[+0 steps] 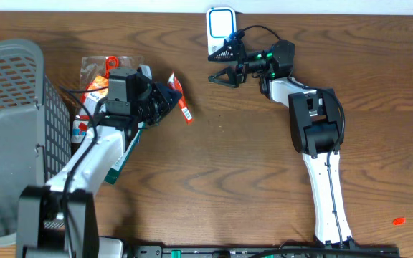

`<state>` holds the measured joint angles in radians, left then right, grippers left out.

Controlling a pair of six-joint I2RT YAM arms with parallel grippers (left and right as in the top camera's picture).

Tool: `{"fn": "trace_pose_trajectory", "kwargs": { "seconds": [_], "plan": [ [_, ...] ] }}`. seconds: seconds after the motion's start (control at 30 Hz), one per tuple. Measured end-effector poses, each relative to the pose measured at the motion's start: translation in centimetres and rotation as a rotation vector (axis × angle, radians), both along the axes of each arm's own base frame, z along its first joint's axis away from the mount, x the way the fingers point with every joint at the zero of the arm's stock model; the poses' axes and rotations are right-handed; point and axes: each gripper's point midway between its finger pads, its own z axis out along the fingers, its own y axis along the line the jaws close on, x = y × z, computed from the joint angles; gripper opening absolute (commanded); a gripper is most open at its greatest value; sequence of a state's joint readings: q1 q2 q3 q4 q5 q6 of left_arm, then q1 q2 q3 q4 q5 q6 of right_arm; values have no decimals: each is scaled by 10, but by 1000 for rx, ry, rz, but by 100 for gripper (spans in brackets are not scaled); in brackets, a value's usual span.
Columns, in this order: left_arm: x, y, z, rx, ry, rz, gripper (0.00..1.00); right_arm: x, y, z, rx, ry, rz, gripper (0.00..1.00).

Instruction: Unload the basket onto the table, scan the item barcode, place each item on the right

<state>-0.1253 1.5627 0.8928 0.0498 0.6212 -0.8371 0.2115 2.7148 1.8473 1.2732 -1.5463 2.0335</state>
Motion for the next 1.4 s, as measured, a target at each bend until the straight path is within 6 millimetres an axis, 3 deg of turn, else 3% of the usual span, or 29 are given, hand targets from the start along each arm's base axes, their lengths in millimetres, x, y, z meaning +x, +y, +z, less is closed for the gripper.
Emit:
{"fn": "trace_pose_trajectory", "kwargs": {
  "seconds": [0.23,0.4,0.53,0.8,1.03,1.4],
  "plan": [
    [-14,2,47,-16,-88,2,7,-2,0,-5,0,-1,0,99],
    [-27,0,78,-43,-135,5,7,-10,-2,-21,-6,29,-1,99],
    [-38,-10,98,-76,-162,-12,7,-22,-4,-42,-12,58,-5,99],
    [-49,-37,116,-121,-161,-59,7,-32,-2,-47,3,-15,-15,99],
    [-51,-57,159,-154,-218,-90,7,-41,5,-50,-3,-16,2,99],
    [-60,-62,147,-104,-89,-46,7,-48,13,-50,-2,-34,34,99]
  ]
}}
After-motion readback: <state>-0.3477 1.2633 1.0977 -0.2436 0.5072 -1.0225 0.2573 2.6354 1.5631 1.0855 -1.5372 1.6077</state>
